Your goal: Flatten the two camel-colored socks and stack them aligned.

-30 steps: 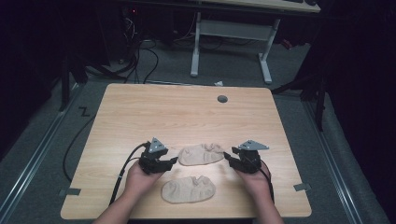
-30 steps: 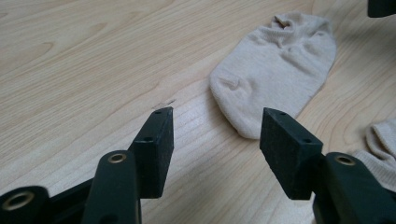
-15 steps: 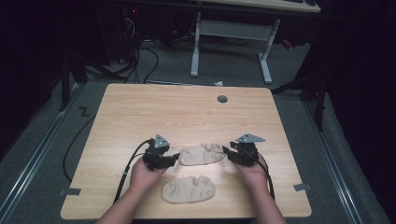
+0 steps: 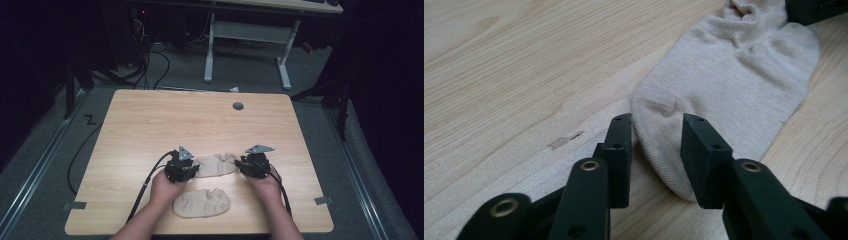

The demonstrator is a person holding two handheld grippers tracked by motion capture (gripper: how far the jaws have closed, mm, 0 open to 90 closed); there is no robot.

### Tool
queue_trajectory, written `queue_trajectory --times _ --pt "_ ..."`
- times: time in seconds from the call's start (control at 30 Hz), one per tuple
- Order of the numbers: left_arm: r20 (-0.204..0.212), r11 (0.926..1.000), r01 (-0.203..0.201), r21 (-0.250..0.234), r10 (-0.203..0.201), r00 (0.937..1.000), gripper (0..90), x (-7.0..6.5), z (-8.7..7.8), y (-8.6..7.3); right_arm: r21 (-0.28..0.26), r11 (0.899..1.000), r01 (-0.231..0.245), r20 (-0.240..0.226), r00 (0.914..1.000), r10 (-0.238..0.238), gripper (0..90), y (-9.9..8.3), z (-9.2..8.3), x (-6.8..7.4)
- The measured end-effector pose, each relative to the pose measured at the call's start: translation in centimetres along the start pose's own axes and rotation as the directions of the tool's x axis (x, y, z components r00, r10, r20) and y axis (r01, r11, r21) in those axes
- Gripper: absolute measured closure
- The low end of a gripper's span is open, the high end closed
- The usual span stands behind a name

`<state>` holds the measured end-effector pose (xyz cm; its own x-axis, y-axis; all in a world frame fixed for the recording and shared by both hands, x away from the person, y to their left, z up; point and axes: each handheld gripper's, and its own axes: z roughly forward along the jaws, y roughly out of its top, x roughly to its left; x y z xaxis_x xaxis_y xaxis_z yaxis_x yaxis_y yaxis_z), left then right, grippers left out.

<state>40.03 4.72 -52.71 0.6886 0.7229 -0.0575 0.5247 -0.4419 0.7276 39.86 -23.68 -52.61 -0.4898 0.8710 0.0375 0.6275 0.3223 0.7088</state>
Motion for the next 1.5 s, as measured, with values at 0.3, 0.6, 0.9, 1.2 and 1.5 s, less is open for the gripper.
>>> queue_trajectory --times 0.3,0.6,0.9,1.2,1.5 --pt "0.013 0.9997 0.012 -0.02 -0.012 0.9998 81.6 -0.3 0.1 -0.3 0.001 1.0 0.031 -0.014 0.9994 -0.031 79.2 0.1 0.1 0.4" --pt "-0.006 0.9995 0.012 -0.03 -0.012 0.9999 86.8 -0.5 0.0 -0.3 -0.008 0.998 0.06 -0.009 0.9981 -0.06 85.3 0.2 -0.1 0.8" --pt "-0.019 0.9971 0.007 -0.076 -0.009 0.9998 86.9 -0.4 -1.1 0.2 -0.07 0.995 0.07 0.007 0.9975 -0.07 85.3 0.8 -1.2 1.2" --pt "-0.032 0.9963 0.0 -0.086 -0.003 0.9995 86.8 0.0 -2.5 0.1 -0.085 0.991 0.106 0.011 0.9944 -0.105 85.2 1.2 -1.6 2.4" --pt "-0.019 0.9951 -0.003 -0.099 0.001 0.9998 86.8 -0.2 -4.2 -0.4 -0.101 0.984 0.148 0.011 0.989 -0.148 85.1 1.2 -2.3 3.6"
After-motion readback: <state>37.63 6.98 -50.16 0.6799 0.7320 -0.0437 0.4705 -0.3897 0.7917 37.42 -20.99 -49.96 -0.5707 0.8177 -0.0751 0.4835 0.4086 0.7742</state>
